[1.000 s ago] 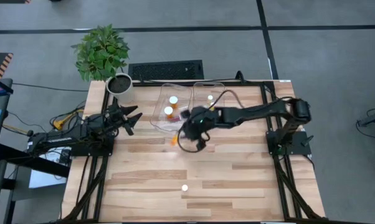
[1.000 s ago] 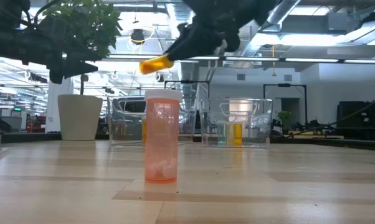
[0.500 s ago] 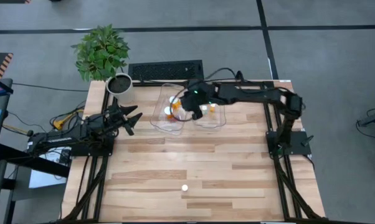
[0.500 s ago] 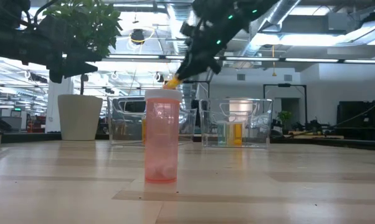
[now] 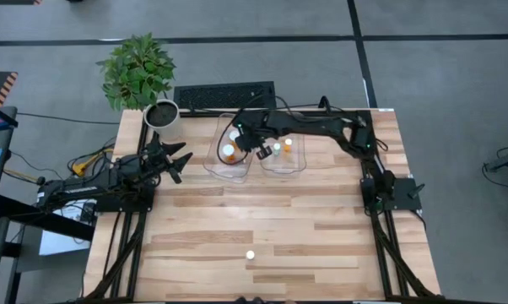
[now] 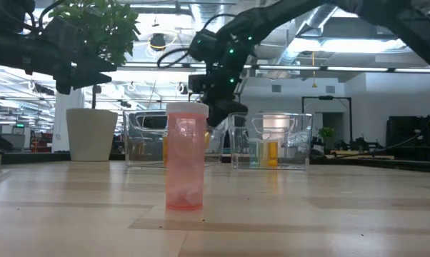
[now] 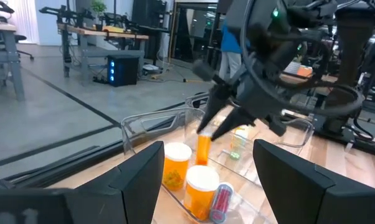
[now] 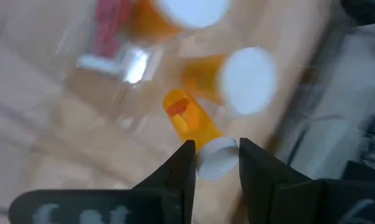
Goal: Pick and place medicine bottles into bin by pill shape (circle, oval)
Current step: Put the small orange capsule bottle into the left transparent bin
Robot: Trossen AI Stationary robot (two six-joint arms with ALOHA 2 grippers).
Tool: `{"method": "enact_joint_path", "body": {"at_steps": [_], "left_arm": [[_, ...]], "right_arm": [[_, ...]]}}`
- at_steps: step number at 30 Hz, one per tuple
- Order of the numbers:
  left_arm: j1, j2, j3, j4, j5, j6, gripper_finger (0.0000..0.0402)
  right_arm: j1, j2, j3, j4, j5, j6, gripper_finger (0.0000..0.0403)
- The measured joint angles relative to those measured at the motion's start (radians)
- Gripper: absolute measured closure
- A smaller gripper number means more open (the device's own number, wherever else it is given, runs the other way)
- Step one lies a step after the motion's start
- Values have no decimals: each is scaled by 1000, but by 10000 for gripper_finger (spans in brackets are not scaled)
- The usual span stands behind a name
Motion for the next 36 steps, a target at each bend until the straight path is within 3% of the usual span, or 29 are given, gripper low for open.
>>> {"method": "enact_joint_path", "body": {"at_steps": [12, 36], "left_arm": [[0, 0, 0, 0, -1, 18, 161], [0, 0, 0, 0, -28, 44, 161]], "right_arm": [[1, 103, 65, -35, 22, -62, 293], [8, 109, 79, -79, 75, -139, 293]]}}
